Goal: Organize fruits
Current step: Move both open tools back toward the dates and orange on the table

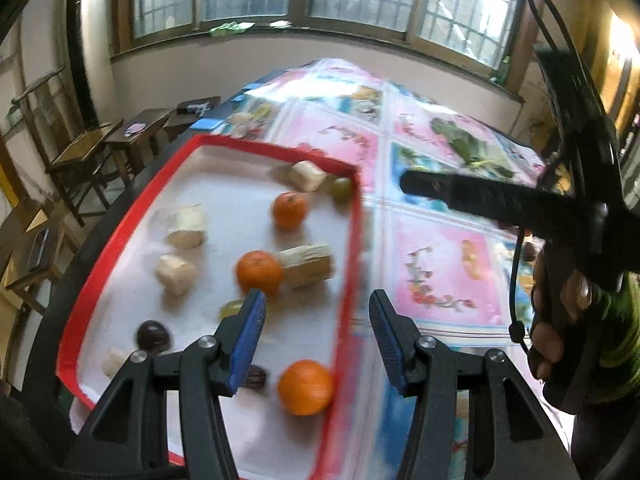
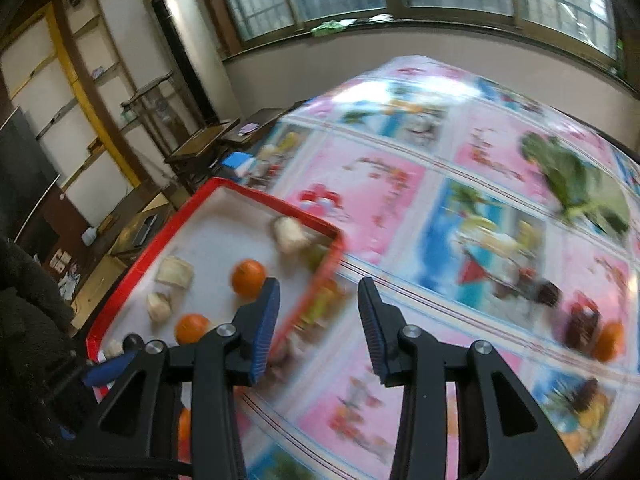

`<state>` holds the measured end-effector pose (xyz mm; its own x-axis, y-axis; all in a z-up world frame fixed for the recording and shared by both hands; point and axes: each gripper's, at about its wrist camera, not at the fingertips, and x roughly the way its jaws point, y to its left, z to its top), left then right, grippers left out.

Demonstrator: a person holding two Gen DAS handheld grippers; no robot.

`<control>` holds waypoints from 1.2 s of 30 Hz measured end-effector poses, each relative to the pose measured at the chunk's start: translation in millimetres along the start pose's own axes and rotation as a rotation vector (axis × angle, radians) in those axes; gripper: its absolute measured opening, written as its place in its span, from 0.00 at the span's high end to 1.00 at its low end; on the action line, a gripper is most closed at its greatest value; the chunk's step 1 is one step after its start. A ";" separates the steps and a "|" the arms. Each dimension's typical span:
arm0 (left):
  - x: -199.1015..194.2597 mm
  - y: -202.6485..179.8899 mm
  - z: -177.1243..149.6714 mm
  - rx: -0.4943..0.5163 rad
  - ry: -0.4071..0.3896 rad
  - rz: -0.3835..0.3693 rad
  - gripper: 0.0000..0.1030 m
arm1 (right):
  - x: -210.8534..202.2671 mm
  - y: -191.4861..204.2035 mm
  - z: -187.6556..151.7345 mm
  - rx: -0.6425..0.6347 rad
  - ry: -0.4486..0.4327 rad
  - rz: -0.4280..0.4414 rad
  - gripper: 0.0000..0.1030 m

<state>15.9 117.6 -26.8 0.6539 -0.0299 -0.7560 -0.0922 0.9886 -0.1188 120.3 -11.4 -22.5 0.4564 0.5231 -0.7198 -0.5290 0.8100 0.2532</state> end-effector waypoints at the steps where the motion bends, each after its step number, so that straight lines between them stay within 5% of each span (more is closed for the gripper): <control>1: -0.9 -5.0 -0.3 0.006 -0.001 -0.011 0.48 | -6.7 -9.2 -4.4 0.016 -0.006 -0.010 0.59; 20: 11.1 -108.3 10.8 0.142 0.012 -0.143 0.48 | -92.7 -131.3 -72.5 0.172 -0.036 -0.215 0.59; 34: 55.6 -142.7 38.9 0.149 0.063 -0.183 0.48 | -55.9 -166.6 -76.6 0.160 0.049 -0.294 0.60; 36: 62.3 -147.7 42.8 0.150 0.073 -0.191 0.48 | -53.2 -169.2 -77.2 0.150 0.046 -0.309 0.66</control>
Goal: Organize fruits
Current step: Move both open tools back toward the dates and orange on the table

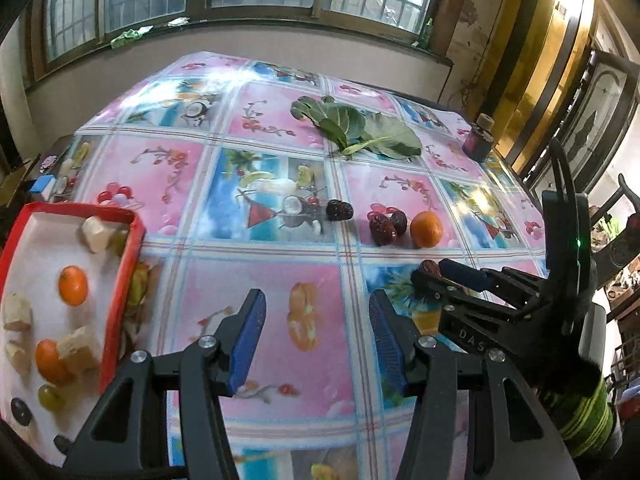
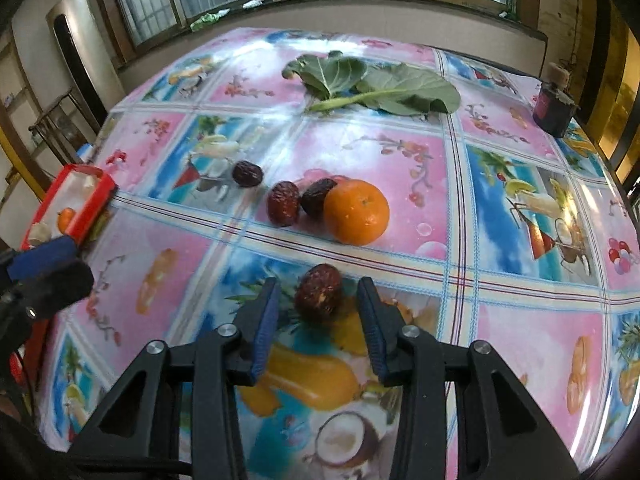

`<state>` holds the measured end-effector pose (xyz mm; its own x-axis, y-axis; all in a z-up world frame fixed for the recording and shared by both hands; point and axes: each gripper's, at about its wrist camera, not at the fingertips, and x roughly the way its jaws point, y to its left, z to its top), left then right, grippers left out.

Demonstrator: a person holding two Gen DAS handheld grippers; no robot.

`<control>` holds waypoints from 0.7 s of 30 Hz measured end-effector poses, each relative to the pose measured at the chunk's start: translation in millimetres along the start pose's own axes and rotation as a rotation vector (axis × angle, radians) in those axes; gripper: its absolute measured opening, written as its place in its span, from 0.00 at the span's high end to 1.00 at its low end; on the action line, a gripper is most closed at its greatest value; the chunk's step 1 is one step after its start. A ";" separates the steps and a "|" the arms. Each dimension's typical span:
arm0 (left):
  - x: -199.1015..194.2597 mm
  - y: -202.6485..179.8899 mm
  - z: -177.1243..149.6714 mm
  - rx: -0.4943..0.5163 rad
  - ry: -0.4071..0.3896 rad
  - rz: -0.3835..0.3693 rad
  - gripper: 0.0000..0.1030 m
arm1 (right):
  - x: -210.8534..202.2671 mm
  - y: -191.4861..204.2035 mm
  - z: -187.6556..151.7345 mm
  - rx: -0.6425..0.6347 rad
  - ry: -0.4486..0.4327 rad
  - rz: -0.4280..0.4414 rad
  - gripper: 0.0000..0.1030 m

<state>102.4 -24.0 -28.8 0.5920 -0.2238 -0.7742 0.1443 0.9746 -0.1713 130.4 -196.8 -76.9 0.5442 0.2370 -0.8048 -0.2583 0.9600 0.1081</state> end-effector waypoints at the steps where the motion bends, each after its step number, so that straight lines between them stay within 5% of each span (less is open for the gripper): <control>1: 3.4 -1.9 1.7 -0.001 0.002 -0.007 0.48 | 0.7 -1.5 0.7 -0.008 0.000 -0.015 0.77; 15: 68.7 -74.7 31.7 0.031 0.064 -0.157 0.49 | -56.9 -56.6 -37.6 0.154 -0.070 0.063 0.78; 21: 85.9 -112.0 31.9 0.095 0.072 -0.163 0.52 | -73.0 -73.7 -52.7 0.205 -0.091 0.081 0.78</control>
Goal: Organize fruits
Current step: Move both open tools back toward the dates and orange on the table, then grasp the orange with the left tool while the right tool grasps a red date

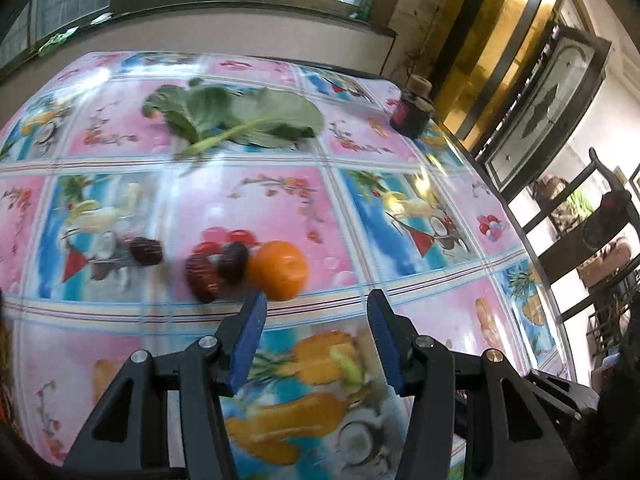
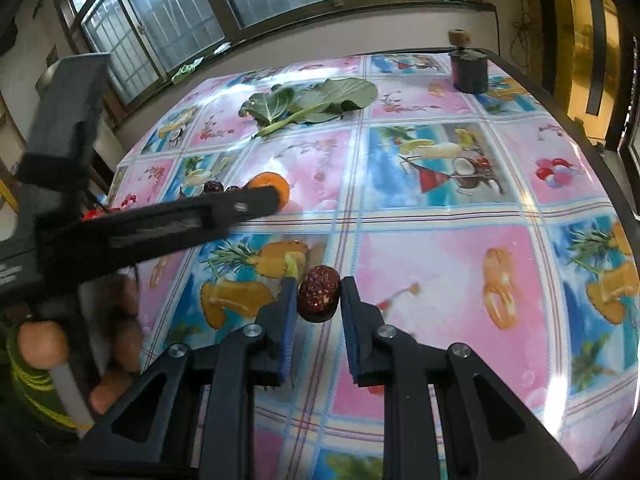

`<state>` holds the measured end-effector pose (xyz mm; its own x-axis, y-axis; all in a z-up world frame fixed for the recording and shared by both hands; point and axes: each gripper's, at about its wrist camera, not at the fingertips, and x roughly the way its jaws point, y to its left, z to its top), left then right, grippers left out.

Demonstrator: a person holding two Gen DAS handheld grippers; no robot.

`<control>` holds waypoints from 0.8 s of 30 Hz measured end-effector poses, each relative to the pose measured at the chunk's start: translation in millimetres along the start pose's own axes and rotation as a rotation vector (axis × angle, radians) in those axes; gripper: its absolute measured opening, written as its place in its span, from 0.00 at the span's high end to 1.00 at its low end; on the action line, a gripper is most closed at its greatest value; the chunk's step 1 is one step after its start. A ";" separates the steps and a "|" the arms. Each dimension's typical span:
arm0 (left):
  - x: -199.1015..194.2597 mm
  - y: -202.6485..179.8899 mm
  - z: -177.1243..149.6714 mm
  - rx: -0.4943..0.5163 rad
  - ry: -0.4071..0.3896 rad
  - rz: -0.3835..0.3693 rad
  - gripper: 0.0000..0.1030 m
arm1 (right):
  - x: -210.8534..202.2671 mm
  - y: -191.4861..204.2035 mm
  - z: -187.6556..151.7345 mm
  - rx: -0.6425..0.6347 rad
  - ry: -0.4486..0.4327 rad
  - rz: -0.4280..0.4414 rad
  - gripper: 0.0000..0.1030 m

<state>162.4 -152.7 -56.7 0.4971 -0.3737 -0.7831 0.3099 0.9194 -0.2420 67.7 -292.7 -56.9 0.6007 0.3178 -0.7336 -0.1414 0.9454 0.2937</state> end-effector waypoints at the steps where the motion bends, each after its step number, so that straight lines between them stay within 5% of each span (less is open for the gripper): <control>1: 3.4 -3.5 0.8 0.007 -0.002 0.004 0.53 | -1.9 -1.2 -0.3 0.002 -0.003 0.002 0.78; 5: 6.4 -11.7 9.4 0.044 -0.040 0.044 0.55 | -5.3 -3.6 -0.6 0.007 -0.010 0.014 0.78; 8: 7.7 -9.5 11.9 0.064 -0.060 0.070 0.68 | -8.7 -4.4 -1.2 0.011 -0.018 0.021 0.78; 15: 3.9 -3.2 0.0 0.108 -0.071 0.013 0.77 | -22.4 -6.7 0.1 0.029 -0.059 0.036 0.78; 17: 3.8 2.1 -3.2 0.098 -0.058 -0.022 0.86 | -27.0 -6.2 -0.6 0.032 -0.073 0.040 0.78; 18: 5.5 2.4 -3.7 0.101 -0.048 -0.024 0.98 | -28.6 -6.1 -0.9 0.035 -0.078 0.043 0.78; 24: 9.2 -5.1 -4.2 0.128 -0.047 -0.026 0.98 | -32.4 -6.2 -3.9 0.040 -0.088 0.051 0.78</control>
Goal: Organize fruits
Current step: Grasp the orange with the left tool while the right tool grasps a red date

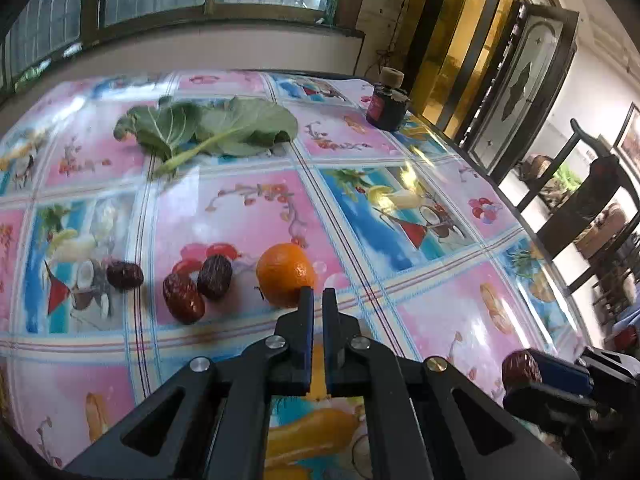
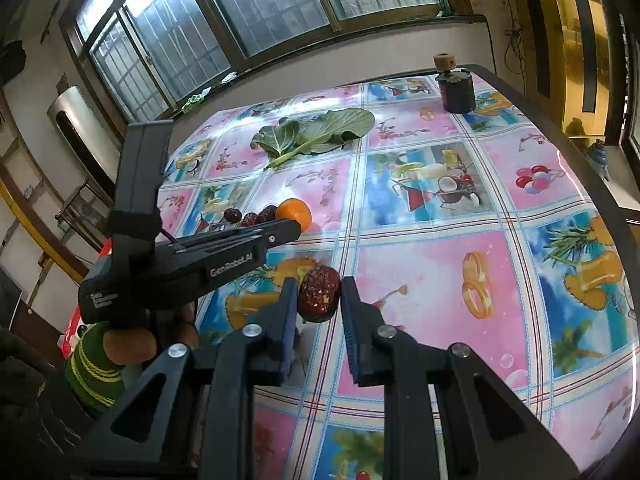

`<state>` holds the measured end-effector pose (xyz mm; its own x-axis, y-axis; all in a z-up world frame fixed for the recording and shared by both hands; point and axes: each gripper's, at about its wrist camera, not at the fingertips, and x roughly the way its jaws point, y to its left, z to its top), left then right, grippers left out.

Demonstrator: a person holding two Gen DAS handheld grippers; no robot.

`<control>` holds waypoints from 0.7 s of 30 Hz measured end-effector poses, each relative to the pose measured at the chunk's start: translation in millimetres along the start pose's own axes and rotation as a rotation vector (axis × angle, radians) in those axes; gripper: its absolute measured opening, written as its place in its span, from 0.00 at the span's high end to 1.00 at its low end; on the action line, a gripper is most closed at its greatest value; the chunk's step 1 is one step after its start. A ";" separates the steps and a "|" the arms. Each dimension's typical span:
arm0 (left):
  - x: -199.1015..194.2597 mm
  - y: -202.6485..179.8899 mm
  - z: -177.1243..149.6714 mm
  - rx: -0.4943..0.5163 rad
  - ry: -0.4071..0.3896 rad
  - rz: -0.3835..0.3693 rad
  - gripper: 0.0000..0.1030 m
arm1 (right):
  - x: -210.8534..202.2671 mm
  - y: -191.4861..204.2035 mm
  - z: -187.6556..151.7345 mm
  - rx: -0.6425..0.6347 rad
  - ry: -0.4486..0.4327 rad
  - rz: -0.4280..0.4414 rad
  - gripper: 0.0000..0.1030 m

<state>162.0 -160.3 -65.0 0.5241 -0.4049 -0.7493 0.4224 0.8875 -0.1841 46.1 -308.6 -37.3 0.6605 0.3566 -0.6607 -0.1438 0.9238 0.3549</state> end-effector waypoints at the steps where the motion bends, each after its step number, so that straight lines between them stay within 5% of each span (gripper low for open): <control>1: 2.0 -3.2 0.7 0.009 0.006 -0.002 0.98 | 0.2 -0.4 -0.3 0.000 0.001 0.003 0.78; 9: 12.9 -17.5 9.2 0.021 0.030 0.025 0.96 | -4.9 -7.4 -1.8 0.014 -0.001 0.005 0.78; 11: 4.8 -12.4 9.3 -0.001 0.011 0.020 0.84 | -7.2 -10.0 -2.1 0.018 -0.005 0.007 0.78; 15: -7.3 -4.7 12.4 -0.014 -0.042 0.058 0.41 | -8.9 -13.0 -1.8 0.027 -0.012 0.012 0.78; 21: 14.2 3.7 16.7 0.000 -0.028 0.166 0.42 | -2.9 -9.3 -3.4 0.019 0.002 0.025 0.78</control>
<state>183.3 -166.5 -65.7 0.6069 -0.2582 -0.7517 0.3284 0.9427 -0.0587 43.0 -317.8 -40.9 0.6552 0.3798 -0.6530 -0.1462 0.9119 0.3836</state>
